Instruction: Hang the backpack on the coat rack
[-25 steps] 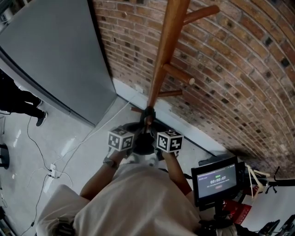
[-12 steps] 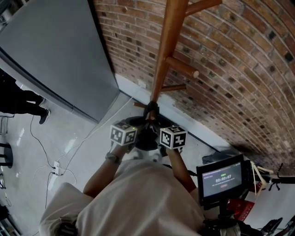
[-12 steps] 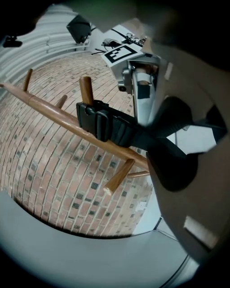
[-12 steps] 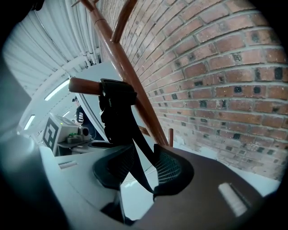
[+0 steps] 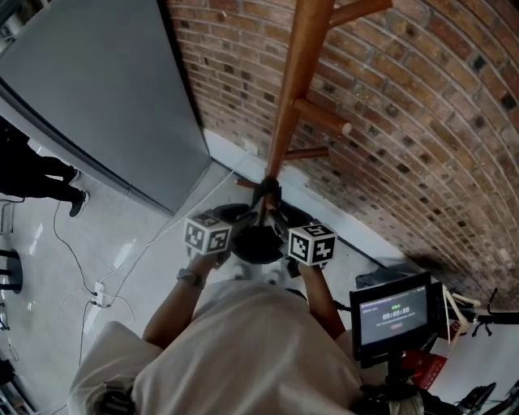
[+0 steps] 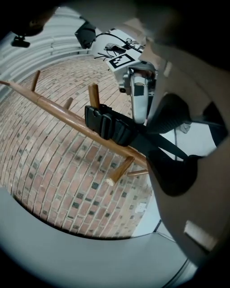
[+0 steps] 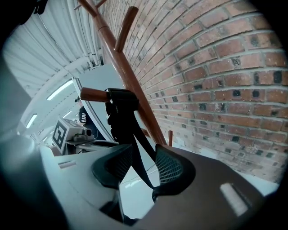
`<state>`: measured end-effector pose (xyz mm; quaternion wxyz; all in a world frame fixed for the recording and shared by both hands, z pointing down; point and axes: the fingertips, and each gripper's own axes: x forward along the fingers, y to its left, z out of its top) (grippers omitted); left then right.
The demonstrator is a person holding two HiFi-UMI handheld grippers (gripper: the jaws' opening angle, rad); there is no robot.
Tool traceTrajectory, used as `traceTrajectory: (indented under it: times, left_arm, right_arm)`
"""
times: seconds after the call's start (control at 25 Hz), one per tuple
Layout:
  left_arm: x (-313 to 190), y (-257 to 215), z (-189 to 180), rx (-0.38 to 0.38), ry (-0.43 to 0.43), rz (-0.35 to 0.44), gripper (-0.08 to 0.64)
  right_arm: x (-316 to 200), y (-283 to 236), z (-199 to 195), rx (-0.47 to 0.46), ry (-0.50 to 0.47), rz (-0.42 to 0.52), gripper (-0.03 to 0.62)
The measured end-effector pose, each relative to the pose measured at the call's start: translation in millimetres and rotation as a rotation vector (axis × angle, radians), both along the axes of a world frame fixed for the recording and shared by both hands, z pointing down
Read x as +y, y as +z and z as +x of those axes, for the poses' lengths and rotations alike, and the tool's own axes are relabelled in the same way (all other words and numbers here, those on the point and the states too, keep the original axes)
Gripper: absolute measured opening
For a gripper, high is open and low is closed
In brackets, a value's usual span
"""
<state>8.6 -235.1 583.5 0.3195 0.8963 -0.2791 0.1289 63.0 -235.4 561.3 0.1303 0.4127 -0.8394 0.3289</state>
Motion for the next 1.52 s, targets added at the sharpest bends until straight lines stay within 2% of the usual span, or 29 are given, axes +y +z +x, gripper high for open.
traceTrajectory:
  times: [0.16, 0.28, 0.44, 0.6, 0.72, 0.8, 0.92, 1.08, 1.12, 1.2, 1.52]
  left_arm:
    - [2.0, -15.5, -9.7, 0.052, 0.019, 0.054, 0.167]
    - [1.5, -26.0, -16.7, 0.058, 0.021, 0.096, 0.169]
    - [-4.1, -30.8, -26.4, 0.008, 0.025, 0.146, 0.169]
    - [-12.3, -38.9, -35.6, -0.06, 0.023, 0.209, 0.168]
    - [-23.4, -52.8, -45.8, -0.09, -0.027, 0.243, 0.163]
    - [-30.7, -66.5, -52.3, -0.103, -0.068, 0.272, 0.125]
    - [-38.9, -93.0, -55.8, -0.086, -0.096, 0.33, 0.099]
    - [-46.9, -130.4, -56.0, -0.07, -0.119, 0.423, 0.064]
    - [-48.7, -141.1, -56.7, -0.065, -0.133, 0.449, 0.037]
    - [-51.2, -162.2, -57.4, -0.05, -0.156, 0.497, 0.002]
    - [-49.1, -217.3, -45.7, 0.005, -0.142, 0.608, 0.0]
  right_arm:
    - [9.9, -10.0, 4.2, 0.0, -0.056, -0.002, 0.154]
    - [12.2, -17.4, 13.0, 0.017, -0.054, 0.008, 0.155]
    - [8.2, -29.8, 20.6, 0.022, -0.049, 0.025, 0.155]
    - [1.1, -40.8, 30.0, 0.075, -0.035, 0.057, 0.155]
    - [-7.0, -55.7, 36.9, 0.122, -0.016, 0.108, 0.155]
    - [-11.7, -71.6, 40.5, 0.142, -0.002, 0.157, 0.107]
    - [-19.0, -100.6, 45.3, 0.157, 0.027, 0.242, 0.046]
    - [-25.9, -133.4, 48.3, 0.17, 0.043, 0.33, 0.023]
    - [-27.1, -141.2, 48.7, 0.172, 0.047, 0.352, 0.009]
    - [-28.8, -155.7, 49.2, 0.177, 0.057, 0.392, 0.003]
    - [-28.4, -200.1, 50.7, 0.192, 0.078, 0.512, 0.002]
